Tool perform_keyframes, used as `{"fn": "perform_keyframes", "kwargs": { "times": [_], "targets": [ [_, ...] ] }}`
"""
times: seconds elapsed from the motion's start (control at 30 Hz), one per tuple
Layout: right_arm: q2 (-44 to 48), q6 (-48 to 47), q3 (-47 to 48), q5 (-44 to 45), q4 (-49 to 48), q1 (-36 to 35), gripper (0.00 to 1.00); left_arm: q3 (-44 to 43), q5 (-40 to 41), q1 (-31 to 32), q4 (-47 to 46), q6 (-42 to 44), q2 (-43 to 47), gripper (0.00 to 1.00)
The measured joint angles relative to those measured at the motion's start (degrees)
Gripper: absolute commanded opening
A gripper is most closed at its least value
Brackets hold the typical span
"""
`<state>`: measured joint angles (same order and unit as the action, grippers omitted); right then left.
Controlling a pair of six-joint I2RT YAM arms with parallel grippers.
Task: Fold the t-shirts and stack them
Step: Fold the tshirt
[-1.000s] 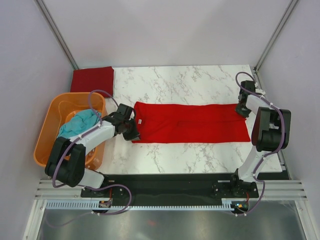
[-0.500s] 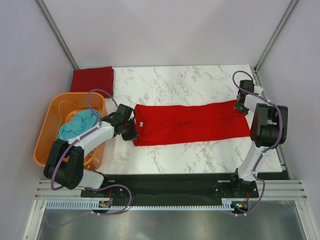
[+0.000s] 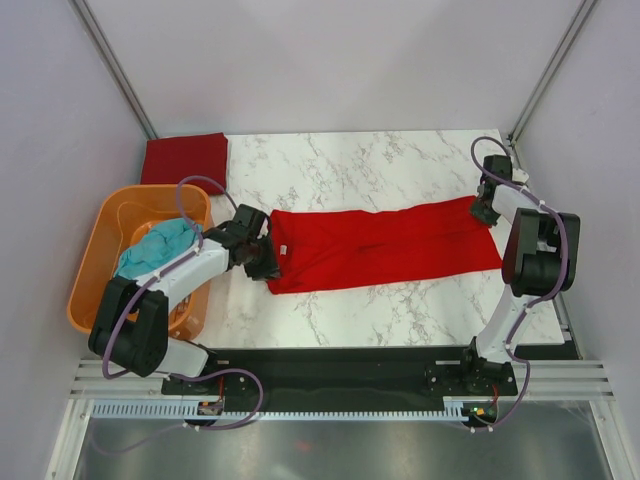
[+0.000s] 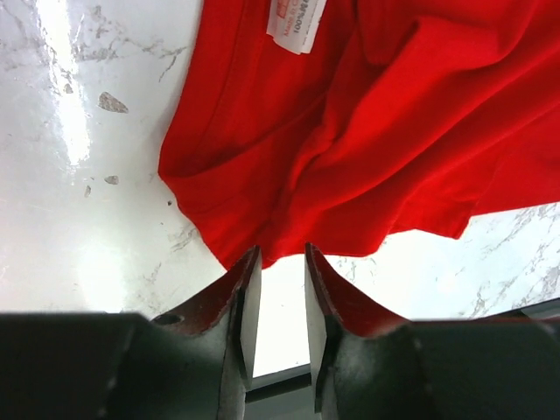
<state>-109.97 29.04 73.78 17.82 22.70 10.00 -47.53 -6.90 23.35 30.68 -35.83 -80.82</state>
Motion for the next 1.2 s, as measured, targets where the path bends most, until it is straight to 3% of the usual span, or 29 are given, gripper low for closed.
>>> {"fn": "perform_keyframes", "kwargs": {
  "times": [0.4,0.67,0.9,1.2],
  "targets": [
    [1.4,0.5,-1.7,-0.3,1.9,0.1,0.21,-12.7,1.6,0.0,1.9,1.3,-2.4,0.39],
    [0.7,0.2,-2.9,1.9,0.9,0.4,0.25,-23.5,3.8,0.0,2.1,1.8,-16.3,0.39],
    [2.0,-1.2,-2.5,-2.7,0.1,0.7,0.31,-34.2,4.9,0.0,2.2,2.8,-29.0,0.39],
    [-0.8,-2.8,7.0,-8.0,-2.5,0.7,0.3,-44.0,7.5,0.0,2.1,4.0,-38.9,0.39]
  ]
}}
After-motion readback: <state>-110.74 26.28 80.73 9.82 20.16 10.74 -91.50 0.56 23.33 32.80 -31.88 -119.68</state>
